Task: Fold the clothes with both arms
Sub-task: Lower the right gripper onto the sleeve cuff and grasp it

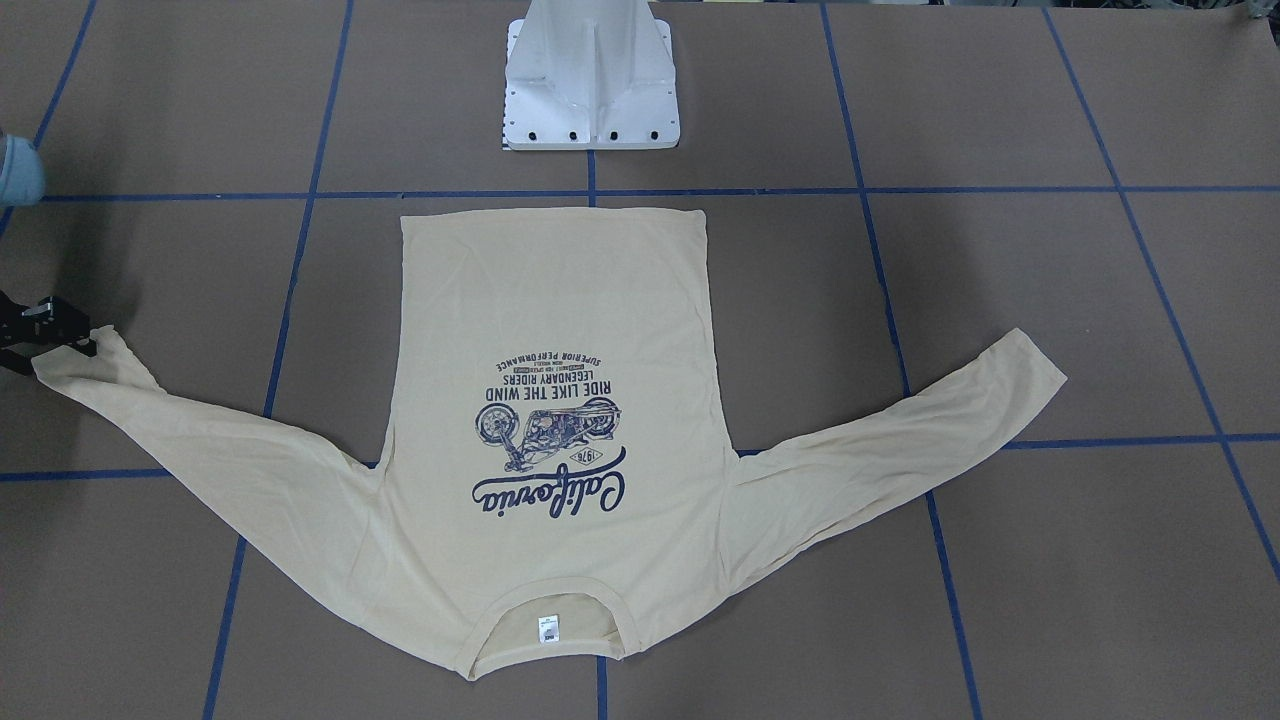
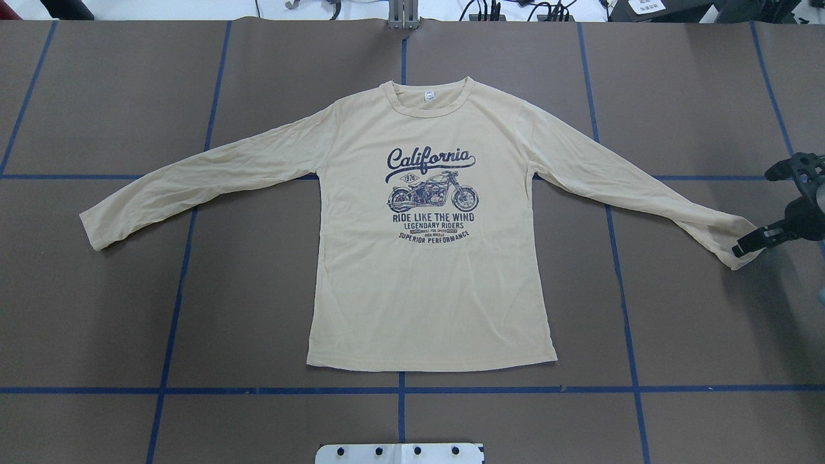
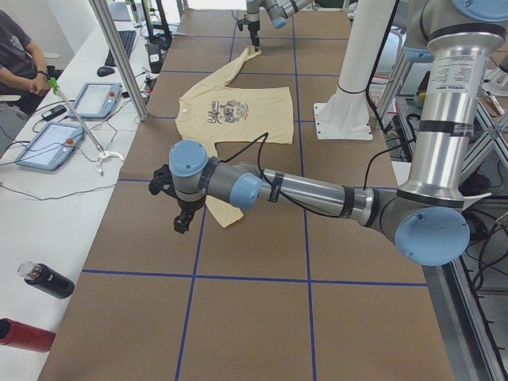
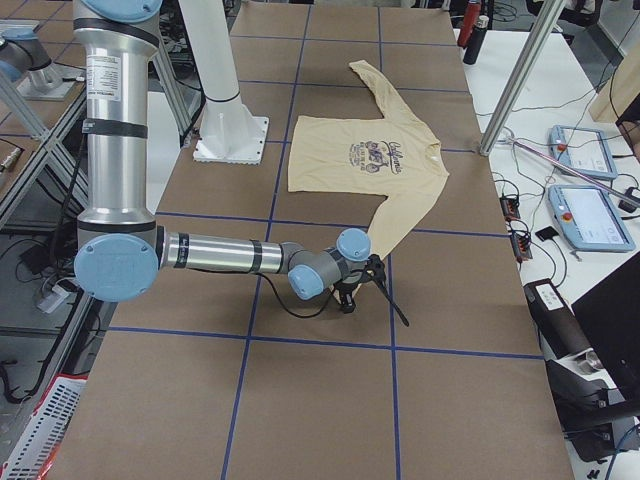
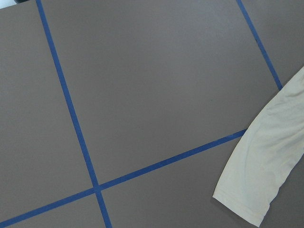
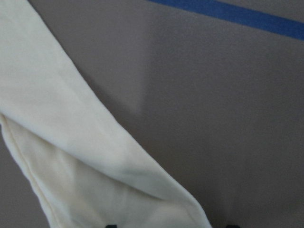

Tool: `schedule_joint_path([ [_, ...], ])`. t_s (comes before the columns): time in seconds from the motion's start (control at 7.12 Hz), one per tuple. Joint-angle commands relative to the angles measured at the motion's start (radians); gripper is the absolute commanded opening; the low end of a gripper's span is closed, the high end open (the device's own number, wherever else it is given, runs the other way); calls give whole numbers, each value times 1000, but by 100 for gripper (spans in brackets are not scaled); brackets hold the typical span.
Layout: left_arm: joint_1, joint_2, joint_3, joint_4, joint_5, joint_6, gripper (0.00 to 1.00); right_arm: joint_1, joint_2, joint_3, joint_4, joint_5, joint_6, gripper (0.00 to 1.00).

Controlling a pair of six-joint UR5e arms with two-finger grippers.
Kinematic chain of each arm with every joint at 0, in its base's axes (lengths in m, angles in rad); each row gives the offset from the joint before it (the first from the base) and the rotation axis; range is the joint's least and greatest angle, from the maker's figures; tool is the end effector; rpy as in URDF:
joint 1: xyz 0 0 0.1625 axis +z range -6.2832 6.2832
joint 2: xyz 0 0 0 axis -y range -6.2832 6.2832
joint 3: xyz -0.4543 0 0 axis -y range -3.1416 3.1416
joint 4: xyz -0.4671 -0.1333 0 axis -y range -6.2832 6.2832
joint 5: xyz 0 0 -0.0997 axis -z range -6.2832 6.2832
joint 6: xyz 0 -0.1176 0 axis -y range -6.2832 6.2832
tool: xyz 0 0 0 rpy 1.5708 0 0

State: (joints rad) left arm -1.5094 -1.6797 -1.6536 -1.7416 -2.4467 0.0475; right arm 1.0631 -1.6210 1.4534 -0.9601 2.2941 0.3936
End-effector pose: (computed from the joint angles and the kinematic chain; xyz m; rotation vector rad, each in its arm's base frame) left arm -0.0044 -0.6293 0.5602 0.3336 0.8701 0.2596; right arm -0.2265 -0.5212 0.7310 0.0716 -0.8264 -0.2677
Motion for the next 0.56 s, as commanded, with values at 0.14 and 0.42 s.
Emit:
schedule_joint_path([
  [0.14, 0, 0, 3, -2, 0, 0, 100, -17, 7, 8, -2, 13, -2, 0],
  [0.42, 0, 0, 5, -3, 0, 3, 100, -26, 16, 39, -40, 39, -1, 0],
])
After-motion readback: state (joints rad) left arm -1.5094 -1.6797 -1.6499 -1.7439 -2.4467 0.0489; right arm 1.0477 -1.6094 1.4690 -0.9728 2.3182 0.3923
